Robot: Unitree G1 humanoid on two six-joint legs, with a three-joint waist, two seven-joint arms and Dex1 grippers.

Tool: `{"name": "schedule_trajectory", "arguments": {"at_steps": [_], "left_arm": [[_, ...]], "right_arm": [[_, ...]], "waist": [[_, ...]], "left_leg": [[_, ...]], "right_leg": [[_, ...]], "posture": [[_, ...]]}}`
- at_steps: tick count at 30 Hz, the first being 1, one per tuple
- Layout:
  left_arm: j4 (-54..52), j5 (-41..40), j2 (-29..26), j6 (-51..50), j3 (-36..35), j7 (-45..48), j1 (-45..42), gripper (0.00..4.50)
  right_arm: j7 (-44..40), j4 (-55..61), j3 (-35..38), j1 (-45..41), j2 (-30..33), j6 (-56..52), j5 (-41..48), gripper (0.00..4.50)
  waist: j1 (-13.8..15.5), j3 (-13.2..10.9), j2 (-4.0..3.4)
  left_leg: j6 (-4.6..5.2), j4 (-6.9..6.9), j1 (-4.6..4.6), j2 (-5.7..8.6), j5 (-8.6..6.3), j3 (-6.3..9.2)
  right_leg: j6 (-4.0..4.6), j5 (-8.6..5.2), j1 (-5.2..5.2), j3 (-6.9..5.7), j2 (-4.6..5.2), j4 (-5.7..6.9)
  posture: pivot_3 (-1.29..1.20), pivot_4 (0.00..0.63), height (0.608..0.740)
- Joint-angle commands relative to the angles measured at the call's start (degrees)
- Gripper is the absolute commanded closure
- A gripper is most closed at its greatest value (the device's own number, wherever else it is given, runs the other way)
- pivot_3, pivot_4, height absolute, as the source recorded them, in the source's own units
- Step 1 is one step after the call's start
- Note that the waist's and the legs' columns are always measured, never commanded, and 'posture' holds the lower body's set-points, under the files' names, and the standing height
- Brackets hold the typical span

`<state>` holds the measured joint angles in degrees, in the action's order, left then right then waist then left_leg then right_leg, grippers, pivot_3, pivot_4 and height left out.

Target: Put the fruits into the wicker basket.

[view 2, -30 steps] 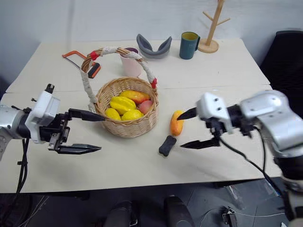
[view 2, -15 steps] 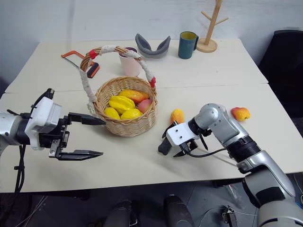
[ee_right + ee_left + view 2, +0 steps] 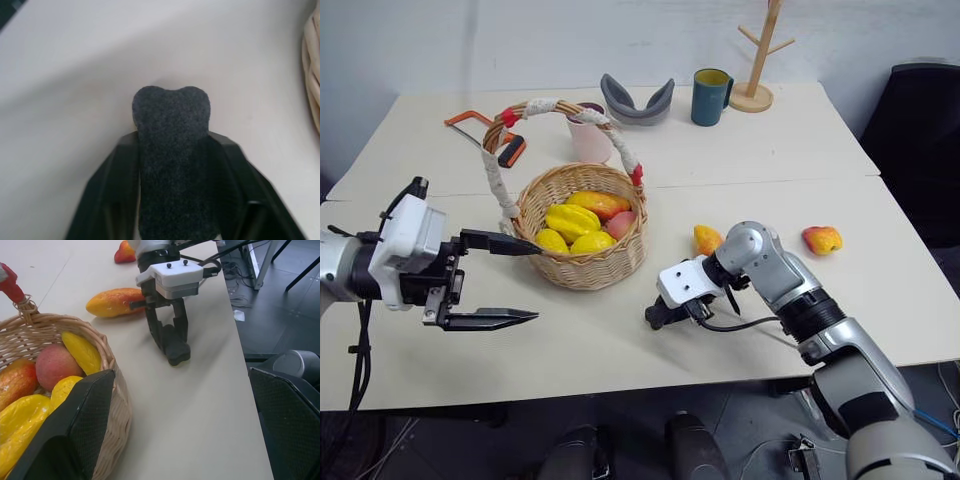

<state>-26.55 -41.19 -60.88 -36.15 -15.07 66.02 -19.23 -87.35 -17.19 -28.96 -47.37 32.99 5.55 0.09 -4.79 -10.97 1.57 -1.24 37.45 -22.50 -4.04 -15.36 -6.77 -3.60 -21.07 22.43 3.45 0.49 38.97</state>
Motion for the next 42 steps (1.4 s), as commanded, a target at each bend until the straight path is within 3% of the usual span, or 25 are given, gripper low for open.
{"name": "schedule_trajectory", "arguments": {"at_steps": [1, 5, 8, 11, 15, 18, 22, 27, 31, 38, 42], "left_arm": [[-0.8, -0.4, 0.7, 1.1, 0.8, -0.4, -1.9, 0.0], [-0.1, -3.3, 3.4, -0.6, 2.2, -1.3, -5.2, 0.0], [-0.1, -7.3, 6.1, -3.1, 2.4, -2.8, -8.0, 0.0], [0.5, -8.9, 8.2, -4.2, 3.4, -3.8, -9.9, 0.0], [2.0, -8.3, 10.0, -3.6, 5.5, -3.0, -11.2, 0.0], [3.6, -5.7, 10.6, -1.8, 7.4, -2.0, -12.1, 0.0], [5.9, -5.0, 11.5, -0.9, 8.7, -0.7, -14.5, 0.0], [9.2, -0.9, 11.8, 2.7, 10.9, 1.5, -16.1, 0.0], [10.0, 0.1, 12.2, 3.5, 10.9, 2.0, -16.6, 0.0], [10.5, 0.7, 12.2, 3.9, 10.3, 2.4, -16.6, 0.0], [10.6, 0.7, 12.0, 3.8, 9.7, 2.2, -16.5, 0.0]], "right_arm": [[-0.6, 7.3, 3.7, 1.1, -0.3, -9.1, 5.8, 3.45], [4.7, 19.6, 11.6, 4.8, 3.2, -22.1, 12.6, 3.46], [12.3, 31.4, 23.0, 9.1, 7.3, -36.3, 20.1, 3.46], [19.5, 40.1, 40.2, 16.7, 13.5, -49.5, 25.9, 3.46], [29.3, 44.2, 60.5, 26.1, 16.2, -62.1, 27.9, 3.46], [33.7, 44.8, 67.8, 34.4, 17.0, -64.8, 25.4, 3.46], [37.4, 44.1, 71.8, 47.9, 16.2, -60.9, 20.6, 3.46], [48.3, 34.4, 66.9, 51.1, 11.4, -55.3, 14.4, 3.46], [50.7, 28.7, 64.4, 51.0, 11.7, -54.0, 13.3, 3.46], [51.0, 25.3, 66.6, 47.4, 13.9, -54.9, 16.5, 1.07], [49.1, 28.1, 67.9, 45.0, 16.8, -56.5, 20.1, 0.02]], "waist": [[0.0, 0.0, 0.0], [0.3, 0.0, 0.01], [1.1, 0.0, 0.03], [1.8, 0.0, 0.03], [2.3, 0.0, 0.05], [1.9, 0.0, 0.06], [2.1, 0.0, 0.07], [1.2, 0.0, 0.09], [1.3, 0.0, 0.08], [1.4, 0.0, 0.07], [1.6, 0.0, 0.08]], "left_leg": [[-0.01, -0.02, 0.0, 0.0, 0.01, 0.0], [-0.03, -0.02, -0.02, 0.0, 0.01, 0.01], [-0.02, -0.02, -0.05, 0.03, 0.01, 0.05], [-0.02, -0.06, -0.05, 0.05, 0.01, 0.05], [-0.02, -0.18, -0.04, 0.11, 0.05, 0.07], [-0.05, -0.3, 0.03, 0.12, 0.15, 0.01], [-0.14, -0.44, 0.05, 0.13, 0.26, 0.09], [-0.1, -0.4, 0.17, 0.16, 0.29, -0.09], [-0.1, -0.45, 0.17, 0.2, 0.3, -0.12], [-0.1, -0.45, 0.14, 0.18, 0.3, -0.13], [-0.1, -0.46, 0.14, 0.18, 0.29, -0.12]], "right_leg": [[0.0, 0.0, 0.01, 0.0, 0.01, 0.0], [0.0, 0.0, 0.01, -0.01, 0.01, 0.0], [0.0, 0.0, 0.01, -0.02, 0.05, -0.01], [0.0, 0.0, 0.0, -0.01, 0.06, -0.05], [-0.01, 0.0, -0.07, 0.0, 0.05, -0.23], [-0.01, 0.0, -0.08, 0.07, 0.01, -0.26], [-0.04, -0.02, -0.09, 0.06, -0.08, -0.34], [-0.16, 0.01, -0.16, 0.21, -0.07, -0.31], [-0.16, 0.01, -0.11, 0.25, -0.05, -0.3], [-0.18, 0.0, -0.09, 0.25, -0.06, -0.31], [-0.18, 0.0, -0.09, 0.24, -0.06, -0.32]], "posture": [[0.0, 0.15, 0.74], [0.0, 0.15, 0.74], [0.0, 0.15, 0.74], [0.0, 0.15, 0.74], [0.0, 0.15, 0.74], [0.0, 0.15, 0.74], [0.0, 0.15, 0.74], [0.0, 0.15, 0.74], [0.0, 0.15, 0.74], [0.0, 0.15, 0.74], [0.0, 0.15, 0.74]]}}
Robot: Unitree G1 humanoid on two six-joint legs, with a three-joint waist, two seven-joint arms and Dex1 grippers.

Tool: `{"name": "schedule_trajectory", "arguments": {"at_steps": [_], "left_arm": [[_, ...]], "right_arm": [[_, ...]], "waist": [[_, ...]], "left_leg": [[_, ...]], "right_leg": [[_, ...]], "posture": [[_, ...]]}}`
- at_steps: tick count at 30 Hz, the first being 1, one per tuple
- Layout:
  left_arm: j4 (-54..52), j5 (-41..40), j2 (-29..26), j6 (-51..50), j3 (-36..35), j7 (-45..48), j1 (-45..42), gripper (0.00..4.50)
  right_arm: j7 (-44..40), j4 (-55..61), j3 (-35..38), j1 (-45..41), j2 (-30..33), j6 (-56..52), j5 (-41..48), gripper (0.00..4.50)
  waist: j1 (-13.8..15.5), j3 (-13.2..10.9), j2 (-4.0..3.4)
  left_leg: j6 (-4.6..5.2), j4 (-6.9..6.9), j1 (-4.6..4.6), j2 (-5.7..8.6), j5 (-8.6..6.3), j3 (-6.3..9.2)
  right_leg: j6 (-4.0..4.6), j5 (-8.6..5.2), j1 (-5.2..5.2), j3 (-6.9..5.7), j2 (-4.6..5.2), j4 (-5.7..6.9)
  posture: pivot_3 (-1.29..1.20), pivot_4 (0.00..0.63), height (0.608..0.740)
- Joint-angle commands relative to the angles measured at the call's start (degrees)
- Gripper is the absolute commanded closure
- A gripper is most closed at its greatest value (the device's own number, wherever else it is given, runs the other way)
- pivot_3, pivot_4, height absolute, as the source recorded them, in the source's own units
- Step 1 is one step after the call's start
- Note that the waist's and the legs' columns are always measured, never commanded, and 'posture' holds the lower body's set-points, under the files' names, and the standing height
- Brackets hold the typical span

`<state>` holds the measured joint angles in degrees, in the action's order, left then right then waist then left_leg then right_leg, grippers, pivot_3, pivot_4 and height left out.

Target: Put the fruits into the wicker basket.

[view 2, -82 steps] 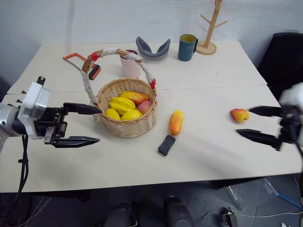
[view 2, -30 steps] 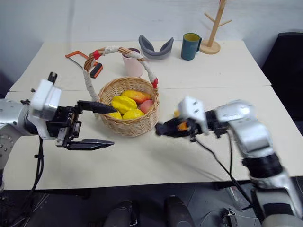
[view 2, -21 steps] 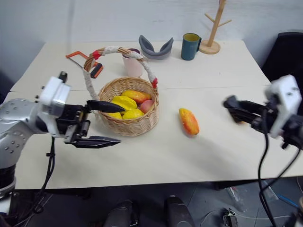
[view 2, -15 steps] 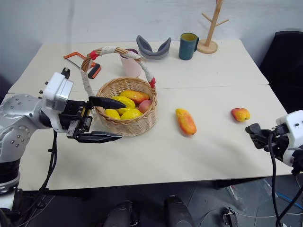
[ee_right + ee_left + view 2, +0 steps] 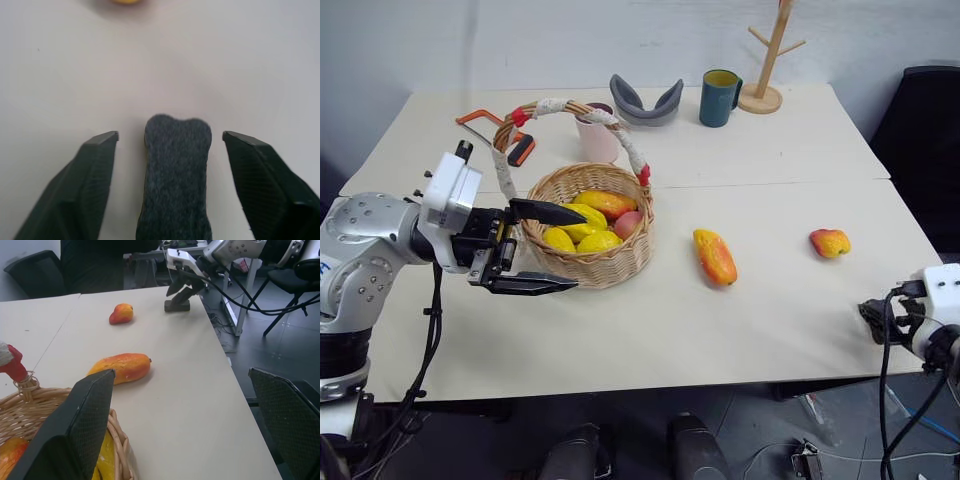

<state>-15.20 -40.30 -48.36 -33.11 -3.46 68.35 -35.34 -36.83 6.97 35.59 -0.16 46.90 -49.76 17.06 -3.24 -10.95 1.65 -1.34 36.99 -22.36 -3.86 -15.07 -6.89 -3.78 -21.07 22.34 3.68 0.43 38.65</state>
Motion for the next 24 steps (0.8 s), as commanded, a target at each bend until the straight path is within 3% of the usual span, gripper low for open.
{"name": "schedule_trajectory", "arguments": {"at_steps": [1, 5, 8, 11, 19, 24], "left_arm": [[-0.7, -0.3, -0.6, 0.6, -2.1, -0.2, -0.4, 0.0], [-0.5, 0.0, -0.9, 0.5, -2.5, -0.6, -0.2, 0.0], [-0.7, 0.5, -1.3, 0.6, -2.8, -1.0, 0.3, 0.0], [-1.3, 0.2, -1.4, 0.3, -3.1, -1.3, 0.7, 0.0], [-2.1, 0.0, -2.0, 0.0, -3.4, -1.7, 0.0, 0.0], [-1.1, 2.0, -2.5, 1.6, -2.6, -1.1, -0.5, 0.0]], "right_arm": [[-2.2, 5.8, 3.3, -3.7, 3.9, -2.6, 4.9, 0.02], [-0.9, 11.8, -1.3, -12.5, 4.7, -9.1, 10.8, 0.02], [4.2, 15.4, -6.4, -22.7, 0.1, -15.3, 14.5, 0.02], [7.8, 18.0, -10.5, -27.1, -4.5, -20.1, 16.5, 0.02], [15.7, 18.4, -26.4, -27.5, -14.1, -18.5, 12.3, 0.02], [16.6, 15.3, -30.8, -27.4, -17.3, -16.2, 10.6, 0.02]], "waist": [[-0.1, 0.0, 0.0], [-0.5, 0.0, 0.0], [-0.9, 0.0, 0.0], [-0.8, 0.0, 0.01], [-0.1, 0.0, 0.04], [-0.1, 0.0, 0.04]], "left_leg": [[0.0, 0.01, 0.0, 0.0, 0.0, 0.0], [-0.02, 0.0, 0.03, -0.06, 0.01, -0.02], [-0.06, 0.0, 0.0, -0.11, 0.01, 0.04], [-0.07, -0.03, -0.06, -0.1, 0.01, 0.09], [0.03, 0.14, -0.57, -0.03, -0.02, 0.13], [0.04, 0.12, -0.59, -0.02, 0.01, 0.13]], "right_leg": [[0.0, 0.0, 0.0, 0.0, 0.0, 0.0], [0.0, 0.0, 0.0, 0.02, -0.05, 0.05], [0.0, 0.0, 0.01, -0.02, -0.07, 0.03], [0.0, 0.0, 0.06, -0.05, -0.05, 0.01], [-0.01, 0.01, 0.4, -0.1, 0.08, -0.05], [-0.01, 0.01, 0.46, -0.11, 0.06, 0.02]], "posture": [[0.0, 0.15, 0.74], [0.0, 0.15, 0.74], [0.0, 0.15, 0.74], [0.0, 0.15, 0.74], [0.0, 0.15, 0.74], [0.0, 0.15, 0.74]]}}
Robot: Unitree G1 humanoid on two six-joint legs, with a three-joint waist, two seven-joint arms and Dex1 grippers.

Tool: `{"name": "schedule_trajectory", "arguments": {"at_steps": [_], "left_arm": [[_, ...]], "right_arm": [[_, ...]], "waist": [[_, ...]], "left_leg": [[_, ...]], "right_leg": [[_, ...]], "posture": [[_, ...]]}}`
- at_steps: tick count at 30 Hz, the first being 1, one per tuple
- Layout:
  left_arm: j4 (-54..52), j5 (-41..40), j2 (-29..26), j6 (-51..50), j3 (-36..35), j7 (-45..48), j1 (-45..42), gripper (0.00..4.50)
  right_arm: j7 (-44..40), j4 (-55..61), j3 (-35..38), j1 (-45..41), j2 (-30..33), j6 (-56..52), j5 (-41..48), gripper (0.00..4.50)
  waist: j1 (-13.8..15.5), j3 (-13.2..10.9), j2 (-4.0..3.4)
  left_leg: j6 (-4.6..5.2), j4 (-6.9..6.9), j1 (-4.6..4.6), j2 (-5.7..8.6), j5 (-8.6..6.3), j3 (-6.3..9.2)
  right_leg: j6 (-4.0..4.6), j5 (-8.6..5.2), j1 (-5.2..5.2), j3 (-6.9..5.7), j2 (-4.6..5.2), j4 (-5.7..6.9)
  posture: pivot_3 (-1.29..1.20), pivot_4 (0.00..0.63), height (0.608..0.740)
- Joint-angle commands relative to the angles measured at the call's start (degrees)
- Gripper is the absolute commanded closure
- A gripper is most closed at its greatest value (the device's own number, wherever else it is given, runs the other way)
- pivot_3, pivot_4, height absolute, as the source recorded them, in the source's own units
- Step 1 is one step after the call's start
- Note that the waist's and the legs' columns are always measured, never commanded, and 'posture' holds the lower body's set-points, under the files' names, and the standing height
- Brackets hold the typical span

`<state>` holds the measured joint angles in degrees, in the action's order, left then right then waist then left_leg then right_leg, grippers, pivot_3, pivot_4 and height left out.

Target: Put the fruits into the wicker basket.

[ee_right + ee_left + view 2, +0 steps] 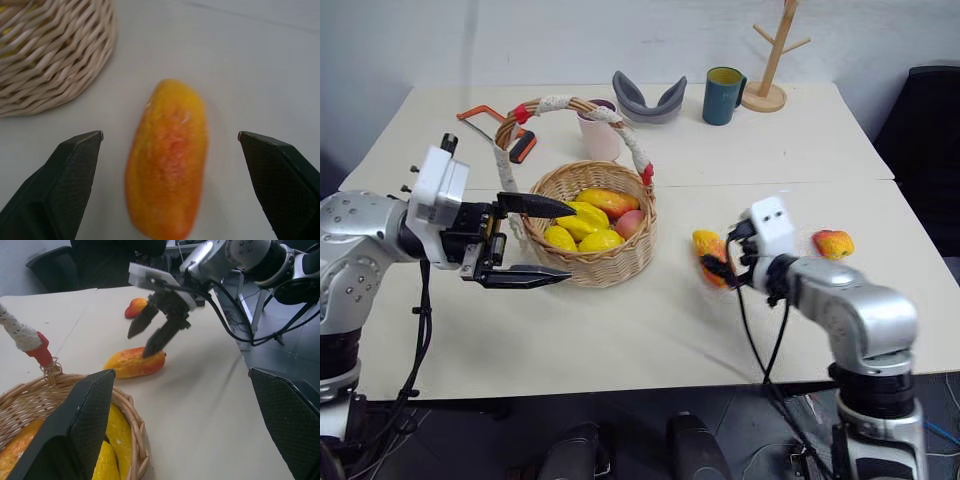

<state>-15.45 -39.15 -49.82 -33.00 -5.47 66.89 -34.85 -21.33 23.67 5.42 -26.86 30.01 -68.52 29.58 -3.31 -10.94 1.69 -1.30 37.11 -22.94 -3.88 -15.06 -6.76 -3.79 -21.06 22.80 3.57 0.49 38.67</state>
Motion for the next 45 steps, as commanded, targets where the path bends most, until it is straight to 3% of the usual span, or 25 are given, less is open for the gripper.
{"name": "schedule_trajectory", "arguments": {"at_steps": [1, 5, 8, 12, 14, 18, 22, 25, 32, 37, 43, 45], "left_arm": [[-0.9, 0.9, -0.9, 1.3, -0.6, 0.3, -1.2, 0.0], [-1.6, 0.6, -0.8, 0.8, -0.8, 0.0, -1.4, 0.0], [-1.7, 0.6, -1.2, 0.6, -1.1, 0.0, -1.3, 0.0], [-1.5, 0.4, -2.4, 0.0, -2.4, -0.2, -0.7, 0.0], [-1.2, 0.1, -2.9, -0.7, -3.7, -0.9, 0.2, 0.0], [1.2, -4.0, -3.8, -5.8, -12.6, -5.3, 3.5, 0.0], [-2.1, -6.0, -6.6, -9.2, -21.3, -6.0, 12.0, 0.0], [-3.8, -3.8, -8.3, -7.6, -22.9, -5.4, 17.3, 0.0], [-5.9, -6.1, -8.7, -8.4, -24.3, -7.5, 17.9, 0.0], [-7.7, -6.3, -8.8, -8.3, -24.8, -8.0, 19.1, 0.0], [-8.3, -6.8, -8.8, -8.0, -23.1, -8.2, 18.2, 0.0], [-7.7, -6.8, -8.7, -7.7, -21.8, -8.0, 17.0, 0.0]], "right_arm": [[1.3, -2.6, -1.5, -0.9, -1.0, 2.9, -2.4, 0.02], [0.2, -7.6, -5.0, -1.1, -2.0, 7.3, -5.0, 0.02], [-0.7, -9.7, -5.2, -1.5, -2.8, 9.3, -5.2, 0.54], [-2.7, -9.2, -4.0, -1.9, -2.6, 9.9, -4.0, 1.86], [-4.1, -8.2, -2.8, -2.0, -2.1, 9.8, -2.8, 2.0], [-12.8, 1.6, -1.5, -2.3, 0.3, 3.7, 8.4, 2.0], [-11.6, 3.7, 0.7, -12.3, -4.3, -3.9, 18.8, 2.0], [-10.8, -0.3, -3.4, -19.3, -6.7, -3.8, 17.6, 2.0], [-11.6, -12.1, -14.2, -27.8, -10.1, 2.3, 9.1, 2.0], [-9.7, -24.9, -19.6, -33.1, -16.7, 11.7, 0.0, 2.0], [-10.6, -22.3, -17.6, -32.2, -18.1, 10.9, 0.2, 0.09], [-11.2, -19.2, -15.8, -31.3, -17.0, 9.5, 1.8, 0.04]], "waist": [[0.0, 0.0, 0.0], [0.0, 0.0, 0.0], [-0.1, 0.0, 0.0], [-0.2, 0.0, 0.0], [-0.1, 0.0, 0.0], [-0.2, 0.0, -0.03], [-1.9, 0.0, 0.01], [-1.8, 0.0, 0.04], [-1.5, 0.0, 0.16], [-2.3, 0.0, 0.16], [-2.5, 0.0, 0.16], [-2.5, 0.0, 0.17]], "left_leg": [[0.0, 0.01, -0.01, 0.0, 0.0, 0.0], [0.01, 0.01, -0.01, 0.0, 0.0, 0.0], [0.0, -0.01, -0.01, 0.0, 0.0, -0.01], [0.0, -0.01, -0.02, -0.01, 0.0, -0.01], [0.0, -0.01, -0.02, -0.01, 0.0, -0.01], [0.01, -0.03, -0.05, -0.01, -0.01, 0.0], [-0.04, 0.0, -0.15, -0.18, -0.01, 0.01], [-0.07, -0.02, -0.13, -0.19, 0.02, 0.06], [0.06, 0.0, -0.35, 0.07, 0.0, 0.1], [0.02, -0.05, -0.41, 0.02, 0.01, -0.04], [-0.04, -0.08, -0.45, -0.01, 0.02, -0.02], [-0.03, -0.06, -0.45, 0.0, 0.01, -0.01]], "right_leg": [[0.0, 0.0, 0.0, -0.01, 0.0, -0.01], [0.0, 0.0, 0.0, -0.01, 0.01, -0.01], [0.0, 0.0, 0.03, 0.0, -0.01, 0.0], [0.0, 0.0, 0.05, 0.0, -0.01, 0.0], [0.0, 0.0, 0.05, -0.01, -0.01, 0.01], [0.0, 0.0, 0.08, -0.01, 0.01, 0.03], [0.01, 0.0, 0.27, -0.03, -0.05, 0.22], [0.07, -0.02, 0.34, -0.09, -0.03, 0.29], [0.12, -0.03, 0.51, -0.14, 0.25, 0.32], [0.12, -0.03, 0.73, -0.06, 0.17, 0.43], [0.15, -0.05, 0.78, -0.08, 0.16, 0.47], [0.15, -0.05, 0.77, -0.09, 0.18, 0.47]], "posture": [[0.0, 0.15, 0.74], [0.0, 0.15, 0.74], [0.0, 0.15, 0.74], [0.0, 0.15, 0.74], [0.0, 0.15, 0.74], [0.0, 0.15, 0.74], [0.0, 0.15, 0.74], [0.0, 0.15, 0.74], [0.0, 0.15, 0.74], [0.0, 0.15, 0.74], [0.0, 0.15, 0.74], [0.0, 0.15, 0.74]]}}
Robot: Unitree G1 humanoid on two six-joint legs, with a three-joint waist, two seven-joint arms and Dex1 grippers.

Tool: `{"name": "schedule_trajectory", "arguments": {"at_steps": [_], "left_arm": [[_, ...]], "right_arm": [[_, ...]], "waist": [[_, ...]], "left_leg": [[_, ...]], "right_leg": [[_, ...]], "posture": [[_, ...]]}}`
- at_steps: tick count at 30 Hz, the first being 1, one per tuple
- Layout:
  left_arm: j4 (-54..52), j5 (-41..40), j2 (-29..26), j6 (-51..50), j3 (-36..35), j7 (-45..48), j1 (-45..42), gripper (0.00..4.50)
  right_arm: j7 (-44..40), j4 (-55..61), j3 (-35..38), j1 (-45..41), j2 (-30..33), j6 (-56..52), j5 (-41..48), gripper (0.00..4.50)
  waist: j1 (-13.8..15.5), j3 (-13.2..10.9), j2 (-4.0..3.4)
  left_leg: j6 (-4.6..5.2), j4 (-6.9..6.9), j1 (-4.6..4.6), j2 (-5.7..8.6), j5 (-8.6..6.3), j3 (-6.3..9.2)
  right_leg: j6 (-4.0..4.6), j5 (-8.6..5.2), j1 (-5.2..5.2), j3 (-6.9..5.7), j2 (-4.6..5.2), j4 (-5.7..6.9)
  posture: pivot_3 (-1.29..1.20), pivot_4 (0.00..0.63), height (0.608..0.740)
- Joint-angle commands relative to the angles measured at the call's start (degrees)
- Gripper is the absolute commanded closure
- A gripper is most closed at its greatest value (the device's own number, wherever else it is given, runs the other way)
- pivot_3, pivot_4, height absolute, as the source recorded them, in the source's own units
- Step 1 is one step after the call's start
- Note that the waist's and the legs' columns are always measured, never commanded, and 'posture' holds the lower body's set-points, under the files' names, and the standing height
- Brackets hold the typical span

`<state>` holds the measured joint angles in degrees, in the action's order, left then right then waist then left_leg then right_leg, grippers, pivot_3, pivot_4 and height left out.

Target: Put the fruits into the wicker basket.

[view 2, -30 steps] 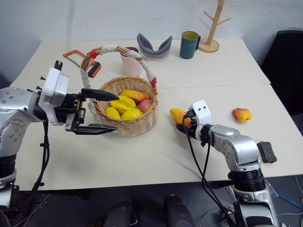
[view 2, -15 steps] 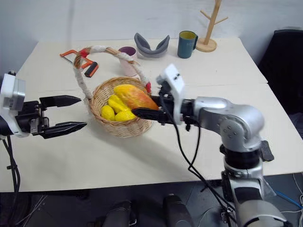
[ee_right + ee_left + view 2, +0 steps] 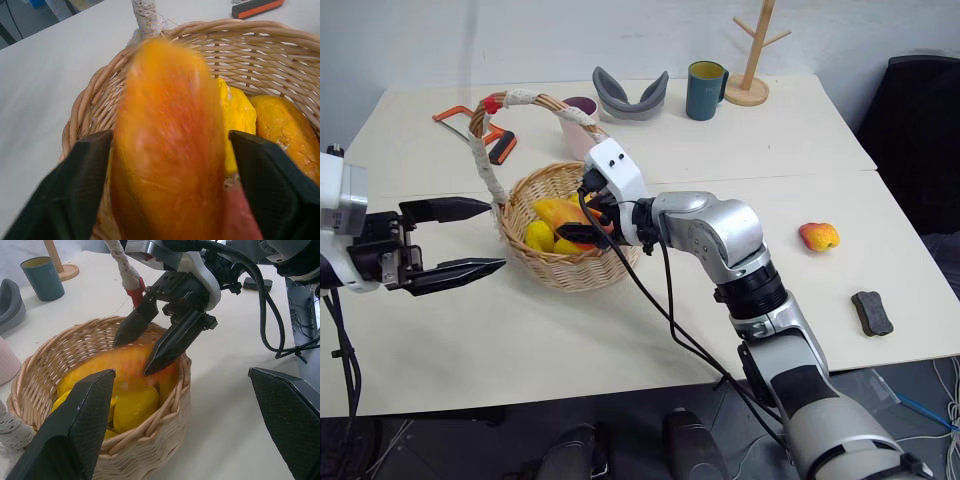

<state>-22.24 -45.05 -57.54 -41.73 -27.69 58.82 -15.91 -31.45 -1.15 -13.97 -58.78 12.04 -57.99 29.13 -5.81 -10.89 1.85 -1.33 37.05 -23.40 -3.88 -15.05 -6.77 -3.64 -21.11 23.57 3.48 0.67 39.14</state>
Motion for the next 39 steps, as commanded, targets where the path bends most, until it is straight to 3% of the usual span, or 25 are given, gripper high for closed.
{"name": "schedule_trajectory", "arguments": {"at_steps": [1, 7, 11, 15, 21, 23, 26, 39], "left_arm": [[-0.6, -0.9, -0.9, 1.1, 1.1, 0.2, -2.6, 0.0], [2.7, 0.1, 0.6, 2.9, 7.9, 1.8, -8.9, 0.0], [4.9, 0.7, 2.8, 4.2, 13.3, 3.6, -14.2, 0.0], [5.7, 0.4, 5.3, 4.5, 17.6, 5.3, -18.7, 0.0], [4.8, -0.2, 8.7, 4.8, 21.7, 7.8, -22.5, 0.0], [4.2, -0.4, 9.7, 4.8, 22.3, 7.6, -23.0, 0.0], [3.1, -0.3, 10.9, 4.6, 22.6, 7.1, -23.2, 0.0], [-2.4, -2.2, 10.1, 1.9, 18.9, 2.0, -19.0, 0.0]], "right_arm": [[-1.5, 7.1, 4.9, 1.1, 1.4, -1.9, 3.5, 0.04], [-6.5, 21.3, 16.8, 6.5, 8.9, -10.7, 18.2, 0.04], [-8.1, 28.3, 25.5, 13.0, 17.6, -14.7, 25.8, 0.04], [-4.6, 30.9, 35.2, 21.2, 27.7, -15.3, 25.3, 0.04], [-2.7, 23.9, 49.2, 41.9, 40.5, -8.5, 12.8, 0.04], [-3.1, 20.0, 46.5, 46.8, 42.9, -1.2, 6.3, 0.04], [-1.4, 13.0, 36.9, 49.2, 46.2, 11.1, -5.6, 0.04], [1.6, -23.9, 18.1, 22.9, 37.1, 25.6, -21.2, 0.04]], "waist": [[0.1, 0.0, 0.0], [1.1, 0.0, 0.0], [1.2, 0.0, 0.01], [1.4, 0.0, 0.02], [1.3, 0.0, 0.01], [1.2, 0.0, 0.01], [0.7, 0.0, 0.0], [1.2, -0.1, -0.08]], "left_leg": [[0.0, 0.01, 0.0, 0.0, 0.0, 0.01], [0.01, 0.01, 0.0, 0.02, -0.01, 0.04], [0.02, 0.02, 0.03, 0.01, -0.01, 0.04], [0.05, 0.02, 0.01, 0.04, -0.01, 0.02], [0.02, -0.02, 0.07, 0.01, 0.01, -0.02], [-0.01, -0.01, 0.08, 0.01, 0.04, -0.04], [-0.02, 0.03, 0.2, 0.02, 0.09, -0.13], [-0.1, 0.04, 0.25, 0.03, 0.18, -0.11]], "right_leg": [[0.0, 0.0, 0.0, -0.01, 0.0, 0.0], [0.0, 0.0, -0.06, -0.05, 0.0, -0.03], [0.0, 0.0, -0.12, -0.04, -0.03, -0.05], [-0.01, 0.0, -0.15, 0.0, -0.02, -0.17], [-0.03, 0.0, -0.19, 0.08, -0.15, -0.24], [-0.04, -0.01, -0.2, 0.11, -0.18, -0.25], [-0.08, 0.02, -0.27, 0.22, -0.22, -0.2], [-0.11, 0.03, -0.24, 0.3, -0.23, -0.07]], "posture": [[0.0, 0.15, 0.74], [0.0, 0.15, 0.74], [0.0, 0.15, 0.74], [0.0, 0.15, 0.74], [0.0, 0.15, 0.74], [0.0, 0.15, 0.74], [0.0, 0.15, 0.74], [0.0, 0.15, 0.74]]}}
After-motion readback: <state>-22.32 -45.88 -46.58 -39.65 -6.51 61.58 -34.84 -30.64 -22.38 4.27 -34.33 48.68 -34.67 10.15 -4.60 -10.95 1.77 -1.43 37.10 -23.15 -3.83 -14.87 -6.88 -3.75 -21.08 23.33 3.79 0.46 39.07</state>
